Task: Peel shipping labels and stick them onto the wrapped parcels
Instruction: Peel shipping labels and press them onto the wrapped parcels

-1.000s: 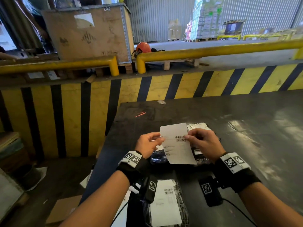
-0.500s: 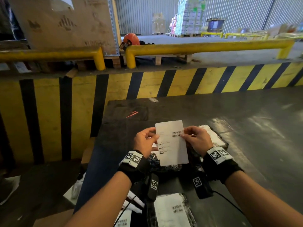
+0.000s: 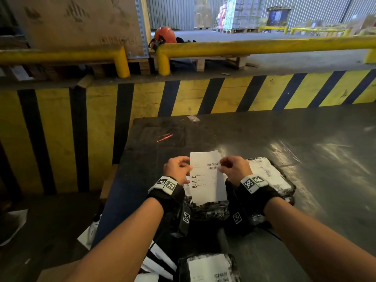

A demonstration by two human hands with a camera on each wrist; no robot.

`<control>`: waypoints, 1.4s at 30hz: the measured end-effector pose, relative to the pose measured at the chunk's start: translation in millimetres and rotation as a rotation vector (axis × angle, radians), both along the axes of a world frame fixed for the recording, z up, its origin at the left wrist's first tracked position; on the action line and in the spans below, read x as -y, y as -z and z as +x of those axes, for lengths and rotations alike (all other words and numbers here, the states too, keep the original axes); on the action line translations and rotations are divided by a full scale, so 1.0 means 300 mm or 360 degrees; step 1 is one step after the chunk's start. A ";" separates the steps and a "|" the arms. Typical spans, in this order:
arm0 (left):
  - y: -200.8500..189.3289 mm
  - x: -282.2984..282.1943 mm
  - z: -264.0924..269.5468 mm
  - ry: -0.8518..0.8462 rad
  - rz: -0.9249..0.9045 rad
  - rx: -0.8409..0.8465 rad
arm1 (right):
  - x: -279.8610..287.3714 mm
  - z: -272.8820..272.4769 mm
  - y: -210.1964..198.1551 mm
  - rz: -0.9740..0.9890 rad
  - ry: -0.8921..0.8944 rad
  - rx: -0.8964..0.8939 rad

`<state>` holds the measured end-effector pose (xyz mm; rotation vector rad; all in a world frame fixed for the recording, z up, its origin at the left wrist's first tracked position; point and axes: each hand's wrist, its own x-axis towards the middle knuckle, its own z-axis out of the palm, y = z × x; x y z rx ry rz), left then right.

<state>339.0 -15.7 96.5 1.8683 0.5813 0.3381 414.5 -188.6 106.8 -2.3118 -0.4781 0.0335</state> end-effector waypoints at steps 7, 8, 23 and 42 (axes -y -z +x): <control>0.071 -0.038 0.045 0.0003 0.0119 -0.0133 | -0.040 0.068 0.043 -0.0158 -0.0101 -0.0127; 0.082 -0.038 0.048 0.0009 0.0136 -0.0146 | -0.040 0.073 0.054 -0.0175 -0.0109 -0.0133; 0.145 -0.054 0.102 0.0059 0.0343 -0.0285 | -0.061 0.118 0.132 -0.0224 -0.0095 -0.0253; 0.216 -0.052 0.135 0.0023 0.0462 -0.0500 | -0.086 0.130 0.201 -0.0287 -0.0038 -0.0262</control>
